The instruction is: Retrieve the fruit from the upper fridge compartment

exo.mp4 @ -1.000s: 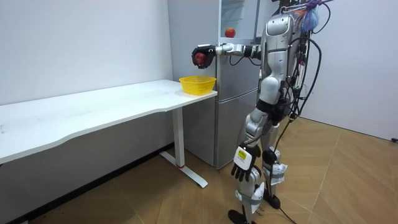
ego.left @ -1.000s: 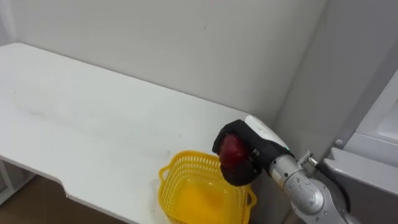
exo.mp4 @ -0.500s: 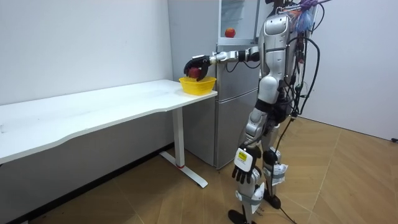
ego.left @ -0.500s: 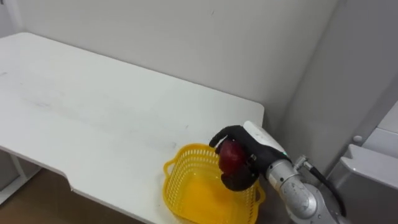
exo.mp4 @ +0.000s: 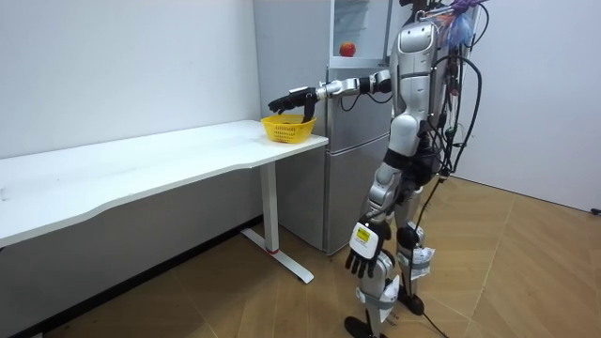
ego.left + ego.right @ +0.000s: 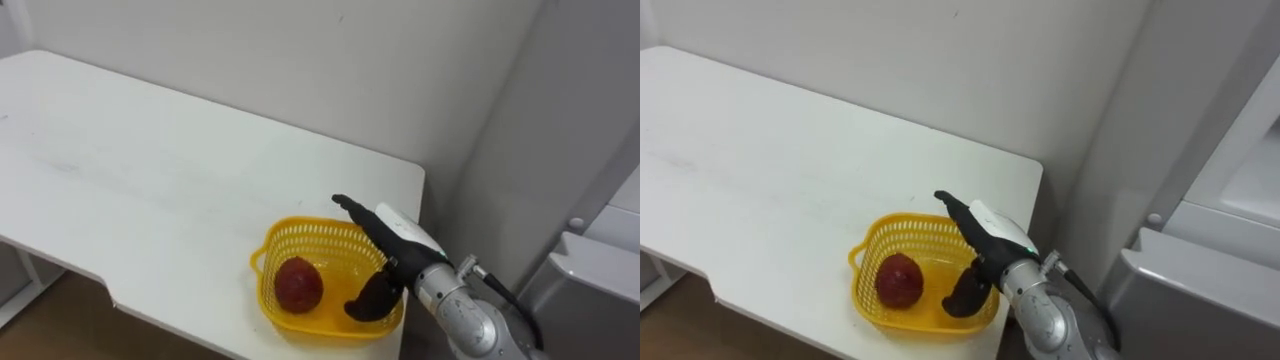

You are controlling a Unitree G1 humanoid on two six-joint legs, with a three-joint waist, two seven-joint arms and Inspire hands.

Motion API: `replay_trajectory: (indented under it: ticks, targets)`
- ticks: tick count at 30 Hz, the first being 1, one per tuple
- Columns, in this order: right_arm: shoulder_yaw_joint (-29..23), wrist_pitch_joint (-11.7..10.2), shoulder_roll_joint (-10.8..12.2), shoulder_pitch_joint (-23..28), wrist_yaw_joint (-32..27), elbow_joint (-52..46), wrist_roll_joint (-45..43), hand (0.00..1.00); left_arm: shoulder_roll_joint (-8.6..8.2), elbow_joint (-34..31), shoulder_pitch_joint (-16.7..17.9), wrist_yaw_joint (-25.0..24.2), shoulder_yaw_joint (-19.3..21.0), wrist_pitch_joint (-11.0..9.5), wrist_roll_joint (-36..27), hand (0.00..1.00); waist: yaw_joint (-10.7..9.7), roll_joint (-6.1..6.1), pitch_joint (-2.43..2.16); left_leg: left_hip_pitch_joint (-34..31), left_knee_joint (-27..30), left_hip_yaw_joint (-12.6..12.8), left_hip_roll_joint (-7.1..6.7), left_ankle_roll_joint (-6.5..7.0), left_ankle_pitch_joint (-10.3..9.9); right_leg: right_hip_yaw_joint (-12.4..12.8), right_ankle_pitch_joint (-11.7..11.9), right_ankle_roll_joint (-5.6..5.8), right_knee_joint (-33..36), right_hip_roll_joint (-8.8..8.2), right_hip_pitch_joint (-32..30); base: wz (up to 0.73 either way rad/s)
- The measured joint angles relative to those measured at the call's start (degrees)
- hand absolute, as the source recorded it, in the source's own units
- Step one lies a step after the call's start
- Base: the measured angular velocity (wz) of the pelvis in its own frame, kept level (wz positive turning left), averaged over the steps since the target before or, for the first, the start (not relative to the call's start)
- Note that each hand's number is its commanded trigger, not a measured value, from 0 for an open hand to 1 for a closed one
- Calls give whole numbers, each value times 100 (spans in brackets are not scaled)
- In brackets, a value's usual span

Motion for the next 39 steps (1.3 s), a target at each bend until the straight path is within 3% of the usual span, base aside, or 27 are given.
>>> replay_trajectory:
  ticks: [20, 24, 30, 35, 39]
  targets:
    - [-74, 79, -2, 0, 53, -97, 123, 0, -26, -17, -4, 18, 3, 27, 5, 0, 72, 81, -38, 10, 14, -6, 1, 0, 0, -13, 0, 0, 2, -1, 20, 0]
    - [-101, 71, -1, 0, 50, -678, 129, 0, -26, 11, 16, 59, 1, 21, 1, 0, -62, 108, -44, 62, -5, 5, -1, 0, 0, -2, 1, 0, 2, -2, 55, -1]
    - [-378, 47, 17, 0, -87, -1494, 163, 0, -104, 7, 82, 191, 13, -37, -2, 0, -100, 204, -66, 284, -82, 127, 10, 3, 1, 125, 1, 0, 4, -8, 178, -10]
    - [-793, 36, 13, 4, -302, -2646, 580, 0, -122, 37, 249, 287, 19, -71, -30, 0, -356, 263, -98, 300, -93, 235, 13, 10, 5, 195, 2, 2, 22, -15, 141, -9]
    - [-1046, -168, 9, 4, -752, -3480, 909, 0, -197, 43, 328, 403, 23, -149, -44, 0, -526, 352, -130, 434, -110, 323, 23, 15, 3, 305, 3, 4, 48, -14, 205, -13]
